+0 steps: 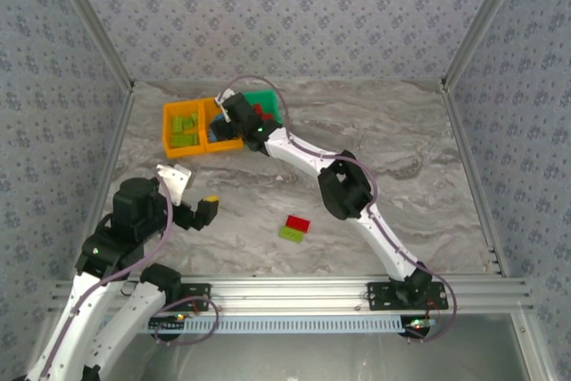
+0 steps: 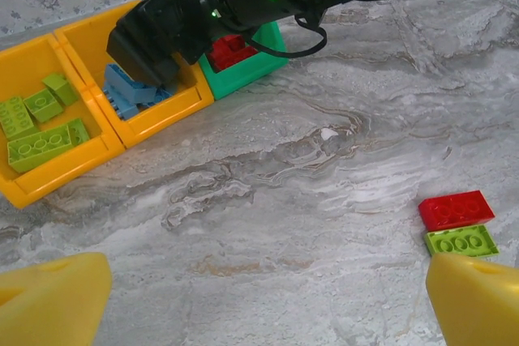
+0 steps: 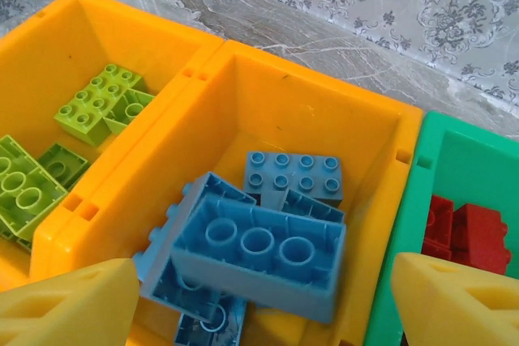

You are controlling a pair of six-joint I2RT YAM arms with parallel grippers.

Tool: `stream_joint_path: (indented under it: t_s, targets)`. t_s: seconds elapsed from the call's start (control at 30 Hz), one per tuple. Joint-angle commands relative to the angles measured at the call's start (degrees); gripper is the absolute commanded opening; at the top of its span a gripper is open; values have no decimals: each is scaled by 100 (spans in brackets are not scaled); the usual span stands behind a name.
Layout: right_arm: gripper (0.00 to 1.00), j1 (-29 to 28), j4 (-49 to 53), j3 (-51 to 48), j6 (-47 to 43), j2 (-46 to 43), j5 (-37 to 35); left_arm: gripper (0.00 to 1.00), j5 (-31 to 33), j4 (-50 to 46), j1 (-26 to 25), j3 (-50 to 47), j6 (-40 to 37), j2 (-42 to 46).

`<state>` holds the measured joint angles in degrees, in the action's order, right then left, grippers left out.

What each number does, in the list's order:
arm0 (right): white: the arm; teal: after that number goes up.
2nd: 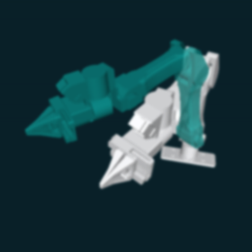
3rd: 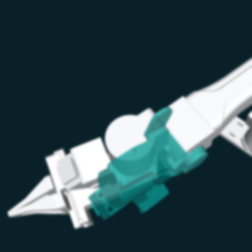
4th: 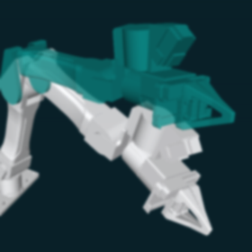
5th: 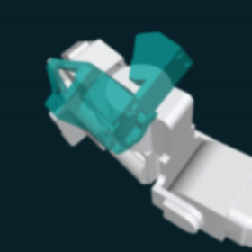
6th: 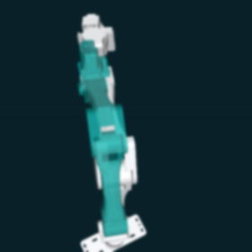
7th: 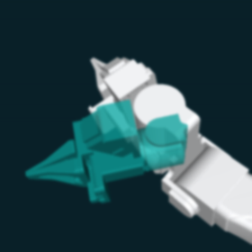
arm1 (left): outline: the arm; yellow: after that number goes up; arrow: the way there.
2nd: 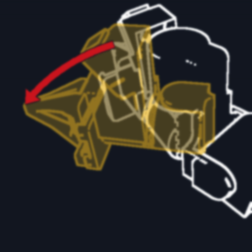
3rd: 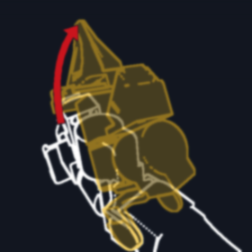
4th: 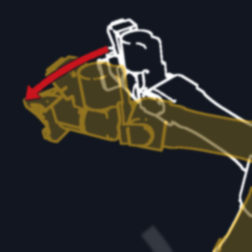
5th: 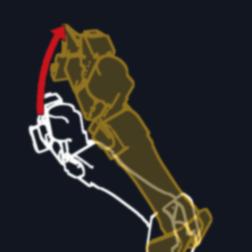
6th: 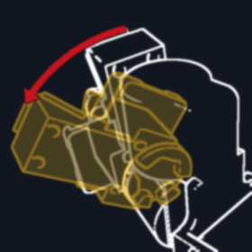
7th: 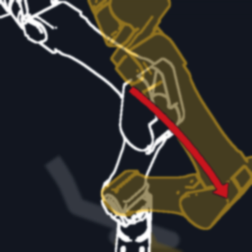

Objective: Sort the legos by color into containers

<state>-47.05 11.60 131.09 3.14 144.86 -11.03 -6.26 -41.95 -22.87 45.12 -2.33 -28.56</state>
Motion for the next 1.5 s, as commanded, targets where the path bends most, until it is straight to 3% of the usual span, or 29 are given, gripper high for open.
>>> stream_joint_path:
  t_s: [0.0, 0.13, 0.33, 0.5, 0.67, 0.77, 0.93, 1.2, 1.33, 1.47]
  targets:
    - [84, -77, 442, 324, -156, -222, -130, 99, -62, 170, 51, 14, 34, 26]
    - [84, -90, 531, -265, -74, -919, -172, 99, 18, 148, 81, 14, 41, 24]
    - [85, -93, 111, -3138, 149, -3232, 52, 99, -263, 184, 90, -21, -8, 17]
    - [88, -209, 272, -5651, 423, -5494, 451, 99, -2301, 480, 90, -18, -250, 55]
    - [93, -500, 867, -7456, 1185, -7068, 382, 99, -3390, 673, 49, -128, -205, -175]
    - [98, -588, 1064, -8130, 1818, -7552, 587, 99, -3679, 613, -81, -57, -176, -711]
    - [100, -651, 828, -8912, 2311, -7530, 1398, 99, -3295, 369, -636, 98, -153, -1570]
    - [99, -672, 629, -8880, 1940, -6463, 1109, 99, -2902, 372, -893, 14, -70, -1738]
    - [91, -619, 379, -8697, 1801, -5952, 1082, 99, -2702, 390, -893, -19, -70, -1628]
    - [75, -407, 109, -8768, 1974, -5769, 1049, 99, -2630, 423, -893, -56, -51, -1541]
